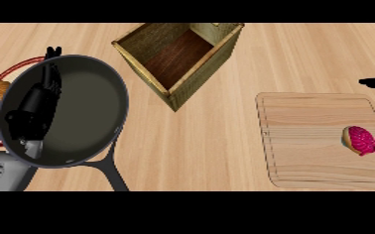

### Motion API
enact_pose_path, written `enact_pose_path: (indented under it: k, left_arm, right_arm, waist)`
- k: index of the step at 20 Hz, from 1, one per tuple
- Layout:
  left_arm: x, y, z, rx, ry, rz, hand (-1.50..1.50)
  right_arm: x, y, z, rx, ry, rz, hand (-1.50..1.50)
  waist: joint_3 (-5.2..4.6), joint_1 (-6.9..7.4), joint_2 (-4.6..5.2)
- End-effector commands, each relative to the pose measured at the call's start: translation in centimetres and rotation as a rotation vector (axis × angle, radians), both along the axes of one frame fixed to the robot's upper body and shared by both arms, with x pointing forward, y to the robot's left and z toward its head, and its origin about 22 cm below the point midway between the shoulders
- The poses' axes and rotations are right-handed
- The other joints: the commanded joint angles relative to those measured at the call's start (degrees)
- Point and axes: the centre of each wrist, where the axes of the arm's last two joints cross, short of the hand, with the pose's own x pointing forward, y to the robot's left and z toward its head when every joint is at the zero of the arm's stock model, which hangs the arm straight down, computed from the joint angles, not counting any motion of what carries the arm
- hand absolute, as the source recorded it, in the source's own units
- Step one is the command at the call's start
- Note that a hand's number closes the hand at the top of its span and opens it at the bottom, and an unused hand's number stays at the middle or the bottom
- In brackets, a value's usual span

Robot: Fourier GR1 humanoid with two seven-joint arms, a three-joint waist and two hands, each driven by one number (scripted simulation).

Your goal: Pick the cupcake from the cutting board and place it in the basket

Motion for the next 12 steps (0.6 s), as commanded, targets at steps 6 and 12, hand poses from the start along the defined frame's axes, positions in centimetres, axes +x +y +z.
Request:
enact_pose_path:
  k: [6,12]
  left_arm:
    - [-1.4,0.3,-1.3,-0.004,0.006,-0.071,0.0]
    - [0.4,-0.1,-0.6,0.024,0.003,-0.047,0.0]
  right_arm:
    - [-1.5,-1.7,-3.5,-0.049,-0.003,-0.012,-1.5]
    - [-1.1,0.8,-4.4,-0.047,-0.053,-0.002,-1.5]
  waist:
    - [0.01,-0.04,-0.03]
    - [0.0,-0.05,0.0]
